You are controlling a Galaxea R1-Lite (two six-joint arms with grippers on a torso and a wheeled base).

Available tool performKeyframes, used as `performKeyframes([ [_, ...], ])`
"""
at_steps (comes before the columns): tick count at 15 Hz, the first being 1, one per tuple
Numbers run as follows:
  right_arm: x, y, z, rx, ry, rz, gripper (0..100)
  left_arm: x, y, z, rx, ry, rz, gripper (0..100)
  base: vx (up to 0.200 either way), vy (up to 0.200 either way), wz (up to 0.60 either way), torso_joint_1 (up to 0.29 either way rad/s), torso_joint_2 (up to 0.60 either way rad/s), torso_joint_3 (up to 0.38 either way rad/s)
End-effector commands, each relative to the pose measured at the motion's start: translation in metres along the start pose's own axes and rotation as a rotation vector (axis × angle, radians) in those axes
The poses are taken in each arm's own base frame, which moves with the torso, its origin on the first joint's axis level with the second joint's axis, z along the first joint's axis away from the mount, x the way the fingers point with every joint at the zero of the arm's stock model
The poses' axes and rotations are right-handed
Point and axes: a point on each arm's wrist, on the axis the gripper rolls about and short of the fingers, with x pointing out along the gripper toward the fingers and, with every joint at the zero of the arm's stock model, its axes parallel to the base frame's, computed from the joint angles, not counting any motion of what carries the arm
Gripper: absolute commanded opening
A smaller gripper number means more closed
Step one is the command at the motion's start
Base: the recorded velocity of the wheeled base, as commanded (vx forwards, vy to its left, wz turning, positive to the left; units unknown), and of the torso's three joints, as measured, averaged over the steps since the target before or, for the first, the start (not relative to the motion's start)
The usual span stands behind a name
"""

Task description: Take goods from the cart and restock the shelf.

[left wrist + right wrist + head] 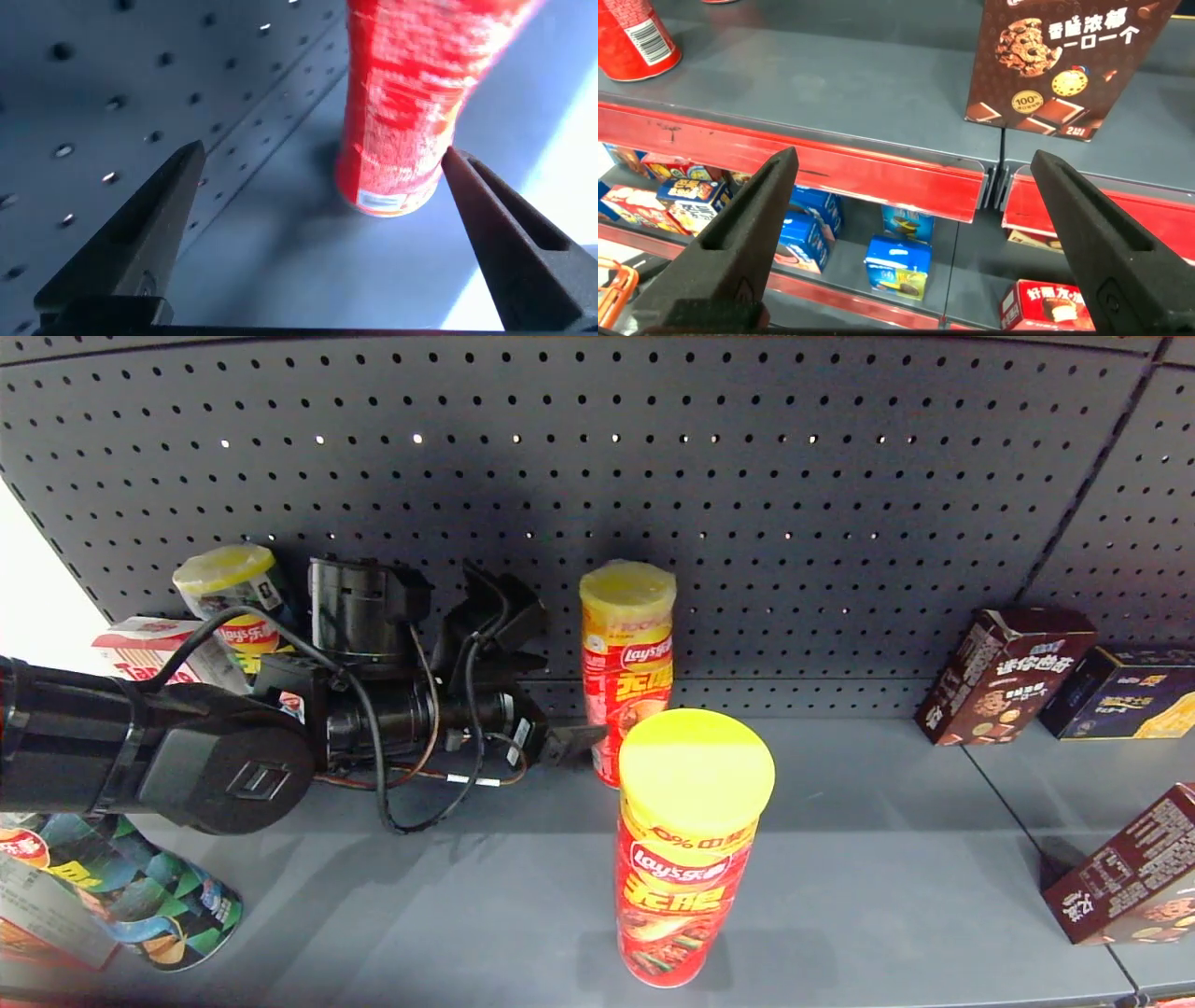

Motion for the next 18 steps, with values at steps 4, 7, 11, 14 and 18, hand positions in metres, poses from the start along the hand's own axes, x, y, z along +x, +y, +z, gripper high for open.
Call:
performKeyframes([
  [4, 0.000, 0.000, 0.000, 0.000, 0.001, 0.000, 100, 0.000, 0.002, 0.001, -0.033, -0.004, 0.045, 100, 0.000, 0.000, 0.00, 0.000, 0.00, 0.000],
  [7, 0.000, 0.000, 0.000, 0.000, 0.001, 0.000, 100, -0.001, 0.004, 0.000, -0.042, -0.006, 0.060, 100, 0.000, 0.000, 0.00, 0.000, 0.00, 0.000],
  [11, 0.000, 0.000, 0.000, 0.000, 0.001, 0.000, 100, -0.002, 0.007, -0.002, -0.047, 0.001, 0.073, 100, 0.000, 0.000, 0.00, 0.000, 0.00, 0.000],
  [14, 0.000, 0.000, 0.000, 0.000, 0.001, 0.000, 100, -0.004, 0.003, -0.013, -0.051, 0.011, 0.072, 100, 0.000, 0.000, 0.00, 0.000, 0.00, 0.000],
  [18, 0.000, 0.000, 0.000, 0.000, 0.001, 0.000, 100, -0.019, 0.001, -0.021, -0.041, -0.001, 0.145, 100, 0.000, 0.000, 0.00, 0.000, 0.00, 0.000],
])
